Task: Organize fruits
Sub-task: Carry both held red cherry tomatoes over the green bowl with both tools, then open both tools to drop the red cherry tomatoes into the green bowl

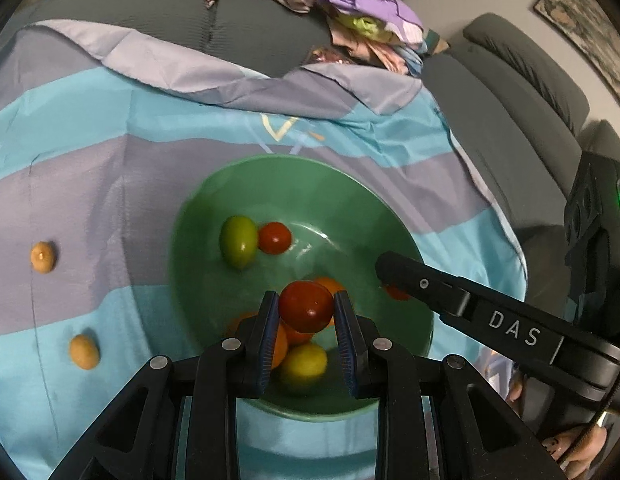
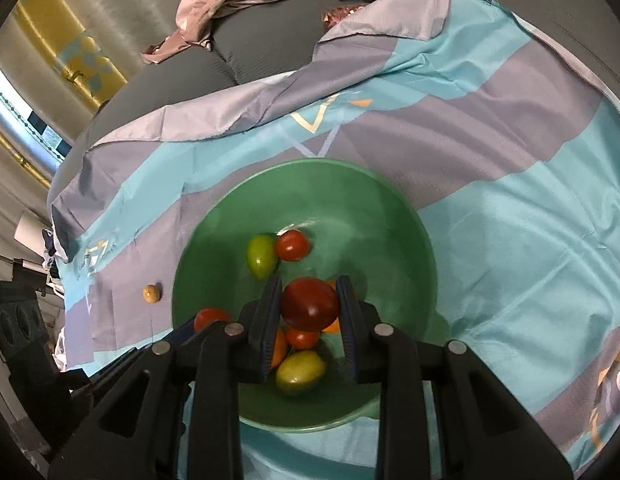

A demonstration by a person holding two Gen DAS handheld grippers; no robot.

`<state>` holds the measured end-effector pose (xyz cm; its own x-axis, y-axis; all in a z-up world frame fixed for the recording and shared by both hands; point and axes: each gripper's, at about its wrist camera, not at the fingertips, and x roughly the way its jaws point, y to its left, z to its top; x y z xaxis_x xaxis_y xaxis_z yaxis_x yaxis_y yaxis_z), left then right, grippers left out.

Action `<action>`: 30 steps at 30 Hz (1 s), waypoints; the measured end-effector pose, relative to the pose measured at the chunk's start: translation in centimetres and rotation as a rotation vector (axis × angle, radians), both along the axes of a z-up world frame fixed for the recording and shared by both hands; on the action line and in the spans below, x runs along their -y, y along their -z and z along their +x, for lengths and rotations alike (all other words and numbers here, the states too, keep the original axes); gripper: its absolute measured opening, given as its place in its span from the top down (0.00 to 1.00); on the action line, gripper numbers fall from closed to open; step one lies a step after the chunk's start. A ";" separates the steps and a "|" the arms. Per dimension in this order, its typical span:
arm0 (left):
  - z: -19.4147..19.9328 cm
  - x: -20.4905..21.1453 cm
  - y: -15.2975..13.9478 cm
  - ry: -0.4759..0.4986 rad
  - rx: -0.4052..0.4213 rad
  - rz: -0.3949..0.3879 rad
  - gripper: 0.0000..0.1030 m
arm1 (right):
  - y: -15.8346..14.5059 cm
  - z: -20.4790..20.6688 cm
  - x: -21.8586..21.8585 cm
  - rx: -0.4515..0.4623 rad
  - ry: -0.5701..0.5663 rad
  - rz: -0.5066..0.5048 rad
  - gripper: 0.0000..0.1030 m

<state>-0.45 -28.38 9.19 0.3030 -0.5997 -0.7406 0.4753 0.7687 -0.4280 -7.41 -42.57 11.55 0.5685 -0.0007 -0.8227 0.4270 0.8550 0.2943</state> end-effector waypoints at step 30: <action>-0.6 1.1 0.1 0.034 -0.018 -0.015 0.73 | 0.6 -0.1 0.8 -0.046 0.038 -0.018 0.49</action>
<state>-1.04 -29.47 9.13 0.2691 -0.6205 -0.7366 0.4931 0.7457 -0.4481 -7.53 -43.34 10.98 0.5298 -0.0367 -0.8474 0.4722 0.8427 0.2587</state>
